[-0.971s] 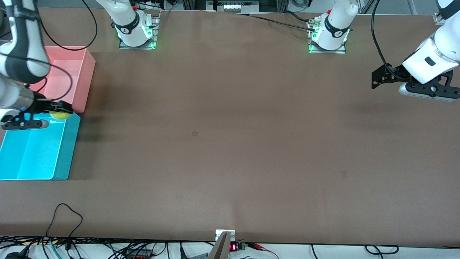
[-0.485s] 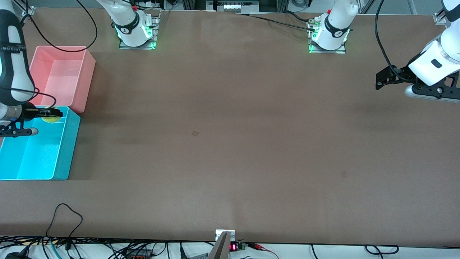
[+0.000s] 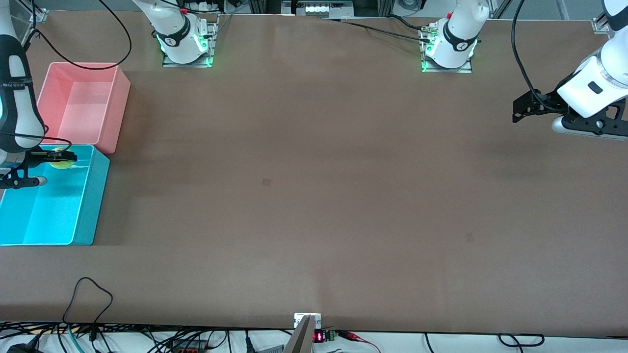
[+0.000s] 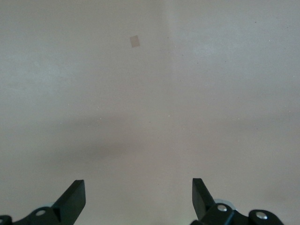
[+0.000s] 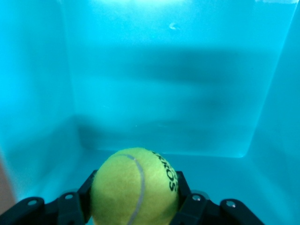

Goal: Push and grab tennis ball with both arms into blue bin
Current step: 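Lower the tennis ball into the blue bin with the right gripper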

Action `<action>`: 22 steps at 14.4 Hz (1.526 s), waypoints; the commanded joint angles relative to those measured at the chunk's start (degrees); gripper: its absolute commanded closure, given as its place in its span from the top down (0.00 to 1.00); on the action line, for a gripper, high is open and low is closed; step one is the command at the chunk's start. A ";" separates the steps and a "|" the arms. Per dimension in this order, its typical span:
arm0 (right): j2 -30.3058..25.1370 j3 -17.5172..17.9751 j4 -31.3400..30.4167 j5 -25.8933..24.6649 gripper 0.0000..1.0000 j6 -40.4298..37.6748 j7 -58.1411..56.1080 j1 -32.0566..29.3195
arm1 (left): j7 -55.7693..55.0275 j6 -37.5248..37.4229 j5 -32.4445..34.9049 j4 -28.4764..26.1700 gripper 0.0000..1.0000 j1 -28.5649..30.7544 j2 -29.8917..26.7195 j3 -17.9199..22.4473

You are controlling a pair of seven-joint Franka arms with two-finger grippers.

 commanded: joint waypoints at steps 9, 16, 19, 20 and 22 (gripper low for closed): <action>5.80 0.51 1.30 0.06 0.32 5.26 -3.36 -3.54 | 0.49 -1.28 1.29 1.70 1.00 0.29 0.78 -0.26; 6.07 0.60 1.56 0.15 1.00 5.70 -3.28 -3.63 | 0.58 -1.54 1.29 1.61 1.00 0.37 0.69 -0.17; 5.72 1.12 3.57 0.24 1.00 5.62 -2.57 -3.54 | 0.58 -1.54 1.29 1.61 1.00 0.37 0.69 -0.26; 5.55 1.39 4.97 0.41 1.00 5.62 -2.49 -3.36 | 0.58 -1.54 1.29 1.61 1.00 0.37 0.69 -0.26; 4.15 3.22 7.61 0.33 1.00 5.00 -2.57 -3.10 | 0.76 -1.54 1.29 1.61 1.00 0.37 0.60 -0.26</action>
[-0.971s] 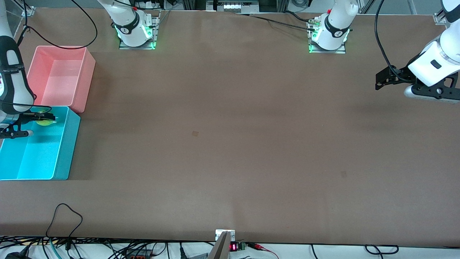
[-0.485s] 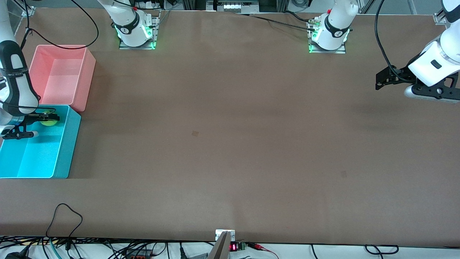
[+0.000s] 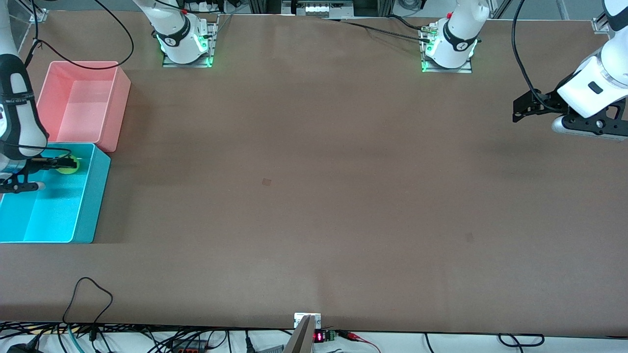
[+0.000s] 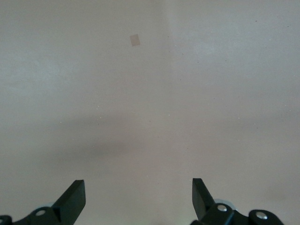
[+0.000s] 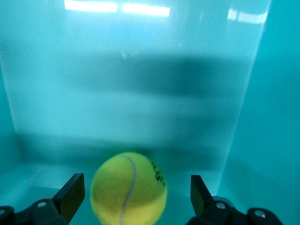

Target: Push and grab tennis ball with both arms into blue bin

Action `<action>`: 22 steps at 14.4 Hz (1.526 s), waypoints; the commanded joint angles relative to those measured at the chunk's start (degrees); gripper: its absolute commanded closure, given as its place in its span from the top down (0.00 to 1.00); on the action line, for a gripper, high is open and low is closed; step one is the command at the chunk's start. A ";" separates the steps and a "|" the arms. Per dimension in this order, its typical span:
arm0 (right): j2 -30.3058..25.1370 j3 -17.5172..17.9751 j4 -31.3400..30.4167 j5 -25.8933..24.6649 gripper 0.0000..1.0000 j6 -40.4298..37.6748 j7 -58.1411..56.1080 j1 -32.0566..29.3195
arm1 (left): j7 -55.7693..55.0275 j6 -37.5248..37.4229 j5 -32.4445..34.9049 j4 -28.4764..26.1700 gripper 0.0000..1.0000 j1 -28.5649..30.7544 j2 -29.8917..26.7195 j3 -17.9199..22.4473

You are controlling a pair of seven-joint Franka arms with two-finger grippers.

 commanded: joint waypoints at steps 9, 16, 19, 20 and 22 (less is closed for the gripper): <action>-12.16 4.74 4.86 1.66 1.00 -5.03 0.10 3.38 | 1.11 -1.47 1.38 1.69 1.00 -0.28 0.43 -1.17; -25.88 5.36 10.30 1.75 1.00 -27.69 17.02 19.02 | 1.20 -2.08 1.20 1.61 1.00 0.34 0.25 -0.99; -29.93 10.44 10.31 1.66 1.00 -31.41 25.49 21.06 | 1.11 -2.08 1.20 1.78 1.00 0.25 0.16 -1.17; -30.72 11.07 10.31 1.66 1.00 -32.29 25.68 21.15 | 1.20 -2.08 1.20 1.78 1.00 0.25 -0.01 -1.17; -31.60 10.64 10.48 1.49 1.00 -34.14 25.77 23.24 | 1.20 -3.13 1.29 1.78 1.00 0.25 -0.19 -1.17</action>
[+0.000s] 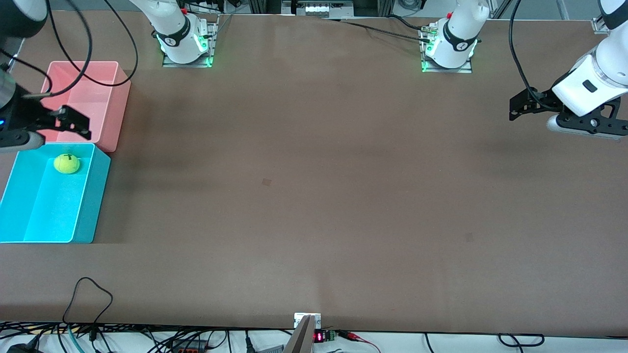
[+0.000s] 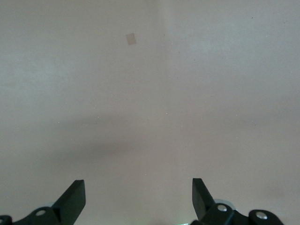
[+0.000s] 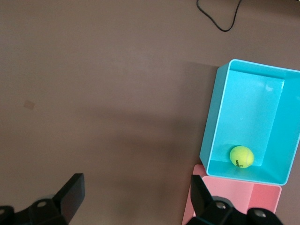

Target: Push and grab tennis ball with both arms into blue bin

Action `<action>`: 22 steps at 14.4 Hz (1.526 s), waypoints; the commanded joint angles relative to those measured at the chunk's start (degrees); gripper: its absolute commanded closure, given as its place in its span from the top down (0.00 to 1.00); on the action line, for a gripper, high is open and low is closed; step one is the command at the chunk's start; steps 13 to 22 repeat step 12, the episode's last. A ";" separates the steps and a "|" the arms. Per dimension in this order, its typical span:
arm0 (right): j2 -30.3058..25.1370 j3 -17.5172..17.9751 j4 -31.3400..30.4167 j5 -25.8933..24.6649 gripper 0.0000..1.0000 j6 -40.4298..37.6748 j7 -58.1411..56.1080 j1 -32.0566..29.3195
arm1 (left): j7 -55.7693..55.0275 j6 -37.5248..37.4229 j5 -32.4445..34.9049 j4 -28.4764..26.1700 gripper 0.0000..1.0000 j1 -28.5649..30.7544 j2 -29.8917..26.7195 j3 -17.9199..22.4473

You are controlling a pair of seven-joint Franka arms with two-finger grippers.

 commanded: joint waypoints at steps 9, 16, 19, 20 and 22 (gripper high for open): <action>-0.82 -7.22 -0.02 0.32 1.00 -2.68 0.46 5.17 | 1.07 -3.66 1.29 3.35 1.00 -0.40 0.55 -0.80; -0.82 -7.14 -0.10 0.41 1.00 -2.59 0.55 4.81 | 1.07 -3.66 1.29 3.35 1.00 -0.40 0.55 -0.81; -0.82 -7.14 -0.10 0.41 1.00 -2.59 0.55 4.81 | 1.07 -3.66 1.29 3.35 1.00 -0.40 0.55 -0.81; -0.82 -7.14 -0.10 0.41 1.00 -2.59 0.55 4.81 | 1.07 -3.66 1.29 3.35 1.00 -0.40 0.55 -0.81; -0.82 -7.14 -0.10 0.41 1.00 -2.59 0.55 4.81 | 1.07 -3.66 1.29 3.35 1.00 -0.40 0.55 -0.81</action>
